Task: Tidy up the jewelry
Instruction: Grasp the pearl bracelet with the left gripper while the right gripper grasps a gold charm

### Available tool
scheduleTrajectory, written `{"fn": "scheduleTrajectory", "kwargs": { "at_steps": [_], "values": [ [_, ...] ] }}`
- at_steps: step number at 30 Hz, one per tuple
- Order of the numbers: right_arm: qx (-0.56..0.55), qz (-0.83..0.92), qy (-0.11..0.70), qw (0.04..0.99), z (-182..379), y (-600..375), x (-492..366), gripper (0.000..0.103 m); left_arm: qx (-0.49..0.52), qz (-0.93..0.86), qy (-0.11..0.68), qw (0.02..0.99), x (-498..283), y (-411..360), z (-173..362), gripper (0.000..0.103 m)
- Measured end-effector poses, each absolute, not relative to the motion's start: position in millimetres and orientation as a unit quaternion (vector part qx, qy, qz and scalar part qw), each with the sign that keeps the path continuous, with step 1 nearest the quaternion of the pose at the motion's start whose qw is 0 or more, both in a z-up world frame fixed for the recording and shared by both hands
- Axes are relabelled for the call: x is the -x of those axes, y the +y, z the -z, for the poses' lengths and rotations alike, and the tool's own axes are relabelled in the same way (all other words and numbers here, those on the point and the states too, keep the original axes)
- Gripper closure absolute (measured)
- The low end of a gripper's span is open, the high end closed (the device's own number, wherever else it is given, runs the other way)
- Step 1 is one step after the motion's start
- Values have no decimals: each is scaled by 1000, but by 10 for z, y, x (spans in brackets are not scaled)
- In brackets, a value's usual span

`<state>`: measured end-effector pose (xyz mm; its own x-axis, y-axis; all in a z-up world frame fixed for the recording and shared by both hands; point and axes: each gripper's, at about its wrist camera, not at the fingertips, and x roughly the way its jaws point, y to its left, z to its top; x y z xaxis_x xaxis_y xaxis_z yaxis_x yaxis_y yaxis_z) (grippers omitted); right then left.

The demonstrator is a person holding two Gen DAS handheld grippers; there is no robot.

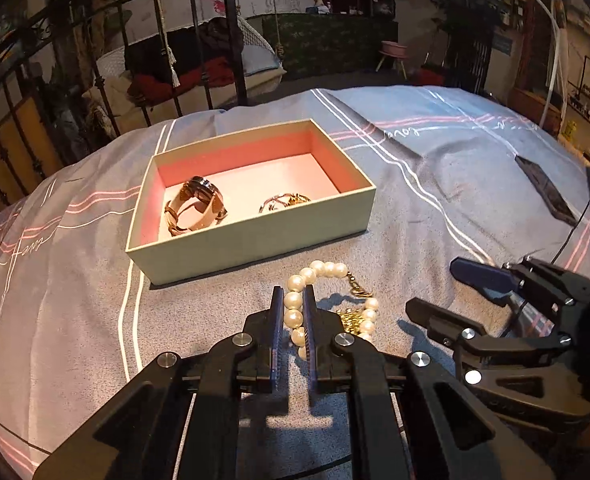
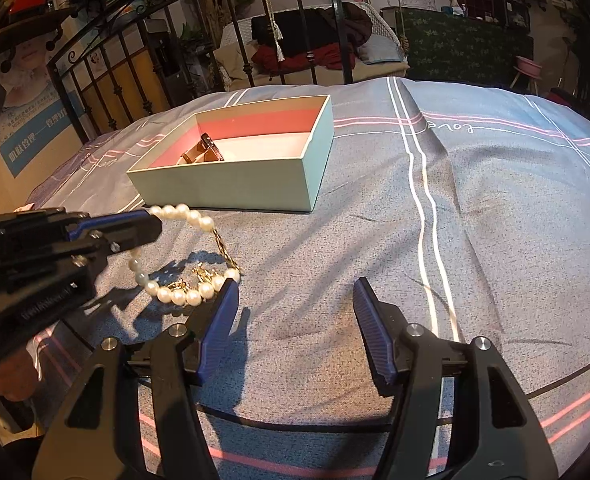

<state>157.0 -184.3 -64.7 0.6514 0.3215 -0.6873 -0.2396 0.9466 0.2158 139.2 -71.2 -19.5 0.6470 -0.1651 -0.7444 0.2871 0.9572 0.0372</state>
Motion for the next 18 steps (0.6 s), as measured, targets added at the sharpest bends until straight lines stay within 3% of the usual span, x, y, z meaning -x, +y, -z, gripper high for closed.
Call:
{"fn": "scheduleTrajectory", "kwargs": {
  "at_steps": [9,12,14,18],
  "values": [
    [-19,-183,398,899,602,-1606,-1614,44,-20,126,381,916,-1363,-478,-128,94],
    [-2,-215,407,888,589,-1410,-1646,55,-8,124,386,914,-1379,-393,-114,94],
    [20,-232,416,879,615,-1252,-1668,75,-3,119,389,914,-1380,-338,-98,94],
    [36,-244,418,874,650,-1135,-1633,79,4,115,395,912,-1368,-266,-62,94]
  ]
}}
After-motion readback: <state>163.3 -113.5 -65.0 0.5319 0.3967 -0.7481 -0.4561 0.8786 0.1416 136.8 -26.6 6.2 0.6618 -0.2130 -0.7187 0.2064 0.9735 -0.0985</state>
